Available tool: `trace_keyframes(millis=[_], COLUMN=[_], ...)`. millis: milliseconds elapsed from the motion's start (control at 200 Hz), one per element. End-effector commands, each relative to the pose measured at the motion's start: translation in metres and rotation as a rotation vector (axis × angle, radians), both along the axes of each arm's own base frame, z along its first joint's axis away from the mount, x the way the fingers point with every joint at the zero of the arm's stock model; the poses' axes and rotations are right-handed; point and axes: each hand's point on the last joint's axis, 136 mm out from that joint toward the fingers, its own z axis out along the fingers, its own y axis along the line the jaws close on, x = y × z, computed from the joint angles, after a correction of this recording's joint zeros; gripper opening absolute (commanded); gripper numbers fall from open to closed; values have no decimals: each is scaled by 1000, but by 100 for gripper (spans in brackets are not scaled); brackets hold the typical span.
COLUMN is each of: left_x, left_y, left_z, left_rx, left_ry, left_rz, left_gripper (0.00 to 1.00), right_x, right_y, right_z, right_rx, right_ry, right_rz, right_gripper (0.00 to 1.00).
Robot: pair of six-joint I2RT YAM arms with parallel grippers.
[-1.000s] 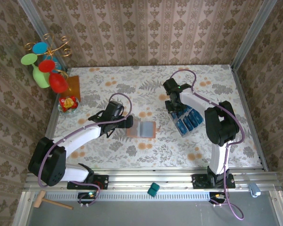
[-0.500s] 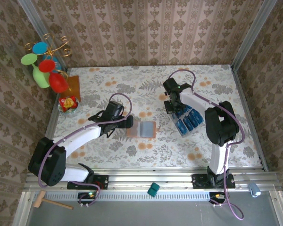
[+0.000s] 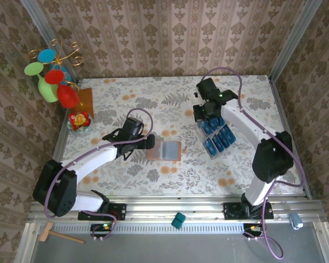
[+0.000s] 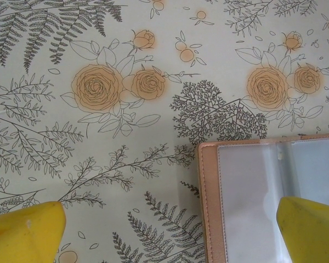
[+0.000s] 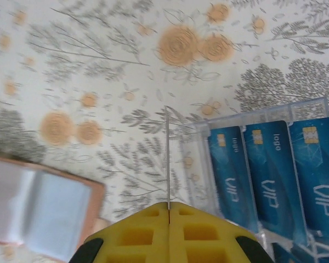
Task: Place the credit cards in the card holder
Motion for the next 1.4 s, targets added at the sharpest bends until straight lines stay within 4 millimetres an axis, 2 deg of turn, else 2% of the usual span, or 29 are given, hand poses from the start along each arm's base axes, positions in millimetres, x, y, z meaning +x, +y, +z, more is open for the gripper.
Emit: trace_keyframes(millis=[0, 125, 240, 420, 615, 845, 980, 1395], left_x=[0, -1, -2, -3, -6, -11, -11, -15], left_y=[0, 1, 2, 5, 7, 5, 4, 2], left_z=[4, 5, 3, -6, -17, -27, -28, -39], left_rx=[5, 18, 39, 60, 55, 75, 94, 132], left_ry=[-8, -11, -8, -2, 7, 22, 19, 36], left_rz=[-21, -41, -56, -57, -34, -31, -37, -50], left_gripper=[100, 100, 100, 100, 100, 100, 100, 100], right_x=[-17, -29, -43, -65, -75, -73, -75, -90], right_y=[24, 51, 73, 103, 126, 141, 142, 126], right_z=[15, 17, 4, -26, -50, -63, -74, -118], right_rx=[226, 460, 585, 614, 640, 666, 662, 600], right_ry=[18, 18, 13, -3, -3, 26, 44, 101], right_rz=[-39, -82, -112, -110, -105, -82, -74, -105], right_gripper=[0, 0, 0, 0, 0, 0, 0, 0])
